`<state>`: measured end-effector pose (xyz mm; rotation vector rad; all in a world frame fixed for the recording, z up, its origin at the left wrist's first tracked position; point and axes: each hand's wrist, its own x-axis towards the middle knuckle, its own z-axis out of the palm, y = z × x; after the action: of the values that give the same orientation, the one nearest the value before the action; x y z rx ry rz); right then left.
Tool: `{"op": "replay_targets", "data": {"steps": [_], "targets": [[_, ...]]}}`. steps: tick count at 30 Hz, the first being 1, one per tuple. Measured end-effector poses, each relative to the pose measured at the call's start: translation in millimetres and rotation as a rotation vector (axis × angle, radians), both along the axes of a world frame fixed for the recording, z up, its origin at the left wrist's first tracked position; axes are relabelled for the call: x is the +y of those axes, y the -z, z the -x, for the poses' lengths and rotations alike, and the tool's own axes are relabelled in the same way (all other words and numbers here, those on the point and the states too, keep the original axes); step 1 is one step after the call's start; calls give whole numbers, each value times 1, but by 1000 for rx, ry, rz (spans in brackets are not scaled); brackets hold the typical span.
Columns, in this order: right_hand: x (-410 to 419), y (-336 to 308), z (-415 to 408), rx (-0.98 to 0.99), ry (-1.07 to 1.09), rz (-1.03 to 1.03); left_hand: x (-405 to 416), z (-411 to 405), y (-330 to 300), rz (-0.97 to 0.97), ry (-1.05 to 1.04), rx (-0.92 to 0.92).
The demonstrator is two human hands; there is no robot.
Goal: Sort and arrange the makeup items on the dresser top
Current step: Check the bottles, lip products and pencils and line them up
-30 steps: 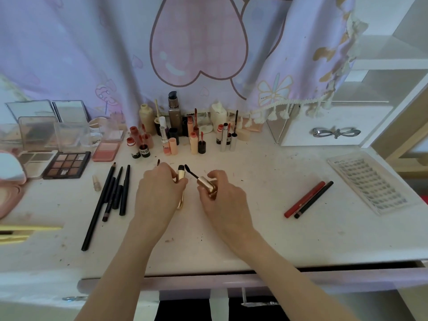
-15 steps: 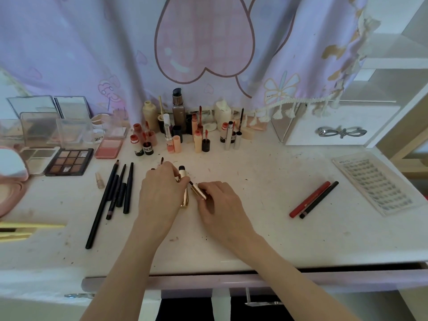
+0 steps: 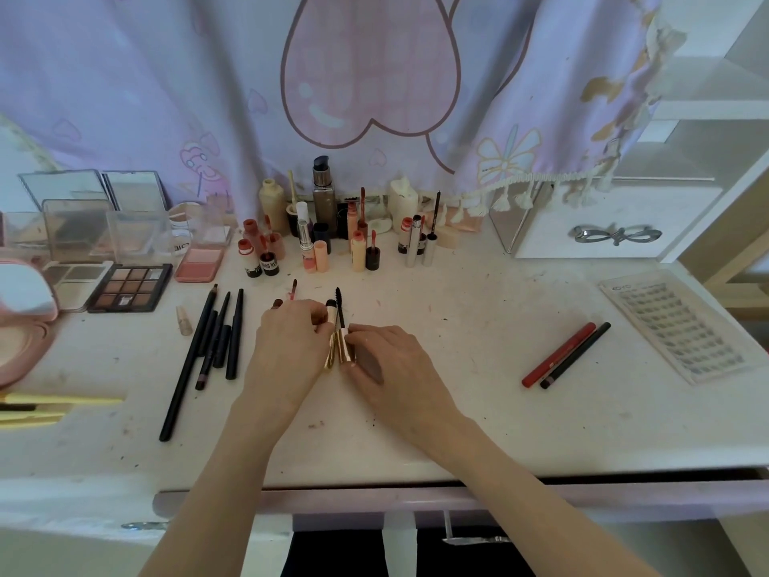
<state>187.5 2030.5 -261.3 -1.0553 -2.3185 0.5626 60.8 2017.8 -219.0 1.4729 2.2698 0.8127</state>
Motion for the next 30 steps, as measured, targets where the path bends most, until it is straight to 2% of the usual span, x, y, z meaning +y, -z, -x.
{"op": "replay_targets", "data": {"steps": [5,13,17,20,24,27,30], "targets": [[-1,4,-2,-31,6,-126,-4,0,-1,-24,-14,-58],[0,4,-6,-40,-18,-128,-7,2,3,-52,-7,-47],[-1,-4,-21,31,23,-50,-9,-4,0,-161,20,96],[2,-13,-50,70,154,-115,-8,-20,-5,-285,129,146],[11,-15,-114,95,371,-186,-6,-59,2,-248,402,161],[16,-12,-162,-7,520,-110,-3,-92,13,-182,562,133],[17,-6,-187,-108,577,-36,4,-122,18,-133,628,103]]}}
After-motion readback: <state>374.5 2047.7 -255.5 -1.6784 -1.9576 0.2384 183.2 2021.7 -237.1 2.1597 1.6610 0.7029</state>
